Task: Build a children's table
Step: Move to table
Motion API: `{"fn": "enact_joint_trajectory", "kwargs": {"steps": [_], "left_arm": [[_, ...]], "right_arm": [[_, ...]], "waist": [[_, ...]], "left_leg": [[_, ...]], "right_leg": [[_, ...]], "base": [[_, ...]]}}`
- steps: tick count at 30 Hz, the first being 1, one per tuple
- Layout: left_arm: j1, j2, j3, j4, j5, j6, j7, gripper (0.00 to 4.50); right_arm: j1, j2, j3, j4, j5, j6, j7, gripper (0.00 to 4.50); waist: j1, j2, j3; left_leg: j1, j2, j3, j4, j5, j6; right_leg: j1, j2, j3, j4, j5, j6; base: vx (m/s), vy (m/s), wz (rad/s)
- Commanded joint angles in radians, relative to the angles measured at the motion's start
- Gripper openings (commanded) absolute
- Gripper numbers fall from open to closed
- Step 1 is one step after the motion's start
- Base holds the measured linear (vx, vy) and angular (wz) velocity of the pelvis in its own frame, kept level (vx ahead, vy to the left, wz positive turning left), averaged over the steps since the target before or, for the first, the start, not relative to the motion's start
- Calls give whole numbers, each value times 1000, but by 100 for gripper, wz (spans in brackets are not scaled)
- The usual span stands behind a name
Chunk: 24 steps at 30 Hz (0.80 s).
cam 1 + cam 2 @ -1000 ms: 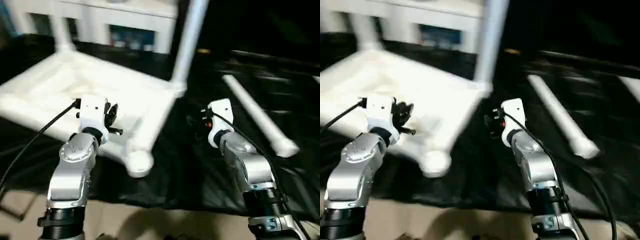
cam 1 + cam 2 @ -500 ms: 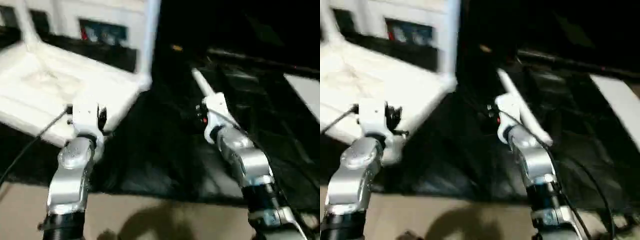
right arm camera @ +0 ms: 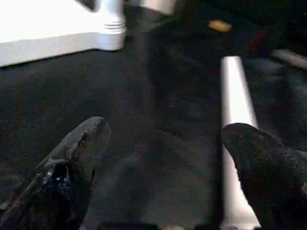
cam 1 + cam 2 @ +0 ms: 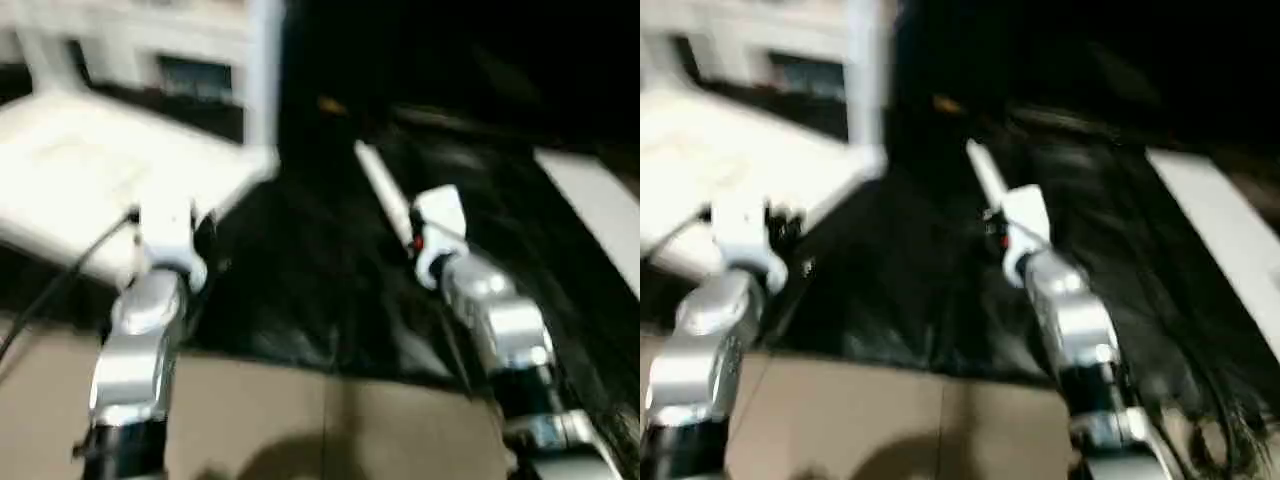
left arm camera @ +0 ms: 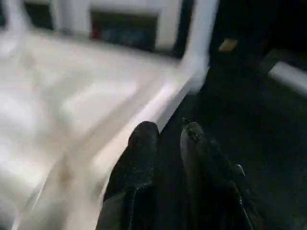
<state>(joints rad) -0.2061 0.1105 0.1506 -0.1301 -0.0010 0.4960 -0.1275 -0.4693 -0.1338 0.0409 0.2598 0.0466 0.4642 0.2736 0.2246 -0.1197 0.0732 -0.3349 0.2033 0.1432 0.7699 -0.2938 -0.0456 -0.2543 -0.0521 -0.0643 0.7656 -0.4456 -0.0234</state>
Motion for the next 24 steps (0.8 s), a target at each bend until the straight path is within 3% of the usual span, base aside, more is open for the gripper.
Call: {"fn": "enact_joint_trajectory", "kwargs": {"steps": [1,2,3,4,5,6,7,8,9,10,11,12,13,14,15,16,17,18,19,21,22,24], "left_arm": [[-28,8,-10,-13,-3,6,-6,99],[-28,10,-11,-14,-6,7,-4,99],[-26,13,-13,-16,-6,9,-5,99],[-25,15,-13,-17,-6,10,-6,99],[-25,16,-13,-18,-5,11,-7,99],[-24,18,-14,-18,-5,11,-9,99],[-24,18,-14,-18,-5,11,-9,99],[-26,21,-14,-17,-7,11,-10,99],[-29,28,-18,-15,-9,10,-15,99],[-28,28,-20,-17,-16,0,-24,99],[-27,32,-28,-22,-19,2,-37,99],[-25,38,-42,-29,-21,6,-57,99],[-25,40,-46,-29,-21,5,-62,99],[-24,43,-53,-31,-22,3,-71,99],[-25,59,-73,-32,-24,3,-95,99],[-25,65,-80,-31,-24,5,-102,102],[-34,88,-98,-22,-26,12,-134,102],[-40,97,-104,-16,-27,16,-148,102],[-46,104,-109,-10,-29,18,-163,102],[-51,110,-112,-5,-32,19,-175,102],[-62,136,-133,-4,-61,22,-249,102],[-68,162,-158,-12,-90,30,-322,135]], "right_arm": [[-21,-6,-5,8,3,-5,7,431],[-22,-6,-5,11,3,-6,8,431],[-23,-4,-4,13,4,-7,8,431],[-24,-3,-3,15,3,-8,7,431],[-24,-3,-2,17,2,-9,6,431],[-24,-1,-2,18,2,-10,5,431],[-24,-1,-2,18,2,-10,5,431],[-22,0,-2,16,1,-10,4,431],[-20,2,-2,12,0,-9,0,431],[-19,2,-3,9,0,-7,-5,431],[-19,0,-5,6,-4,-5,-13,431],[-21,-3,-8,3,-9,-1,-25,431],[-21,-4,-9,4,-10,0,-27,431],[-23,-6,-12,4,-11,2,-31,431],[-34,-9,-30,15,-3,5,-38,431],[-39,-10,-39,21,3,9,-40,440],[-59,-18,-62,43,15,19,-44,440],[-68,-24,-70,53,16,24,-49,440],[-75,-28,-77,62,24,28,-46,440],[-80,-30,-85,70,35,31,-40,440],[-99,-41,-92,95,41,38,-30,440],[-122,-52,-96,136,46,46,-17,450]], "waist": [[43,11,-47],[46,25,-59],[-31,79,-117],[-53,69,-131],[-61,57,-128],[-61,57,-122],[-64,49,-119],[-85,15,-98],[-98,-47,-99],[-80,-39,-88],[-61,-50,-78],[-59,-45,-92],[-68,-38,-86],[-73,-31,-86],[-102,27,-77],[-118,46,-76],[-140,53,-87],[-146,50,-92],[-149,47,-86],[-147,34,-81],[-143,35,-75],[-143,35,-72]], "left_leg": [[-35,-22,-13,-67,-56,41],[-10,-14,-9,-116,-19,39],[195,103,-153,-216,256,162],[285,151,-207,-192,404,272],[270,152,-205,-173,523,336],[225,122,-183,-180,702,415],[194,89,-143,-185,711,416],[111,-7,-40,-212,547,392],[65,-105,11,-181,269,304],[34,-126,23,-155,97,248],[39,-125,6,-97,-31,183],[-11,-97,-45,-47,-29,88],[-40,-65,-67,-45,90,-8],[-45,-51,-74,-57,154,-40],[-39,-4,-73,-196,355,-72],[-23,-3,-64,-202,424,-94],[-10,0,-62,-188,479,-98],[5,-6,-51,-177,486,-105],[-1,-9,-47,-188,387,-123],[-3,-8,-38,-198,220,-124],[-1,-3,-27,-221,9,-107],[1,2,-22,-229,-97,-95]], "right_leg": [[77,-130,187,-260,-374,-99],[79,-100,154,-251,-197,-114],[-93,13,-4,-43,181,35],[-189,-5,-12,1,52,86],[-204,-24,-11,21,21,110],[-238,-41,-4,36,106,134],[-250,-35,-6,42,180,128],[-235,-30,0,-59,414,21],[-133,-45,52,-163,424,3],[-79,-119,117,-214,199,-60],[-71,-167,167,-287,-66,-114],[3,-218,205,-257,-113,-261],[2,-215,179,-232,103,-340],[1,-215,163,-220,256,-369],[-62,-121,66,-171,541,-315],[-88,-53,43,-148,533,-255],[-100,-39,39,-137,550,-211],[-104,-42,42,-146,529,-180],[-96,-50,48,-158,462,-163],[-90,-63,57,-173,363,-151],[-88,-77,63,-190,200,-149],[-98,-83,65,-202,84,-149]], "base": [[133,-80,20],[134,-62,50],[179,-18,26],[179,-18,26],[170,-24,-12],[82,-22,-14],[82,-22,-14],[72,-9,-1],[110,-39,0],[110,-39,0],[120,-48,16],[141,-38,11],[141,-38,11],[105,-19,-11],[63,6,-9],[63,6,-9],[0,0,0],[0,0,0],[0,0,0],[0,0,0],[0,0,0],[0,0,0]]}}
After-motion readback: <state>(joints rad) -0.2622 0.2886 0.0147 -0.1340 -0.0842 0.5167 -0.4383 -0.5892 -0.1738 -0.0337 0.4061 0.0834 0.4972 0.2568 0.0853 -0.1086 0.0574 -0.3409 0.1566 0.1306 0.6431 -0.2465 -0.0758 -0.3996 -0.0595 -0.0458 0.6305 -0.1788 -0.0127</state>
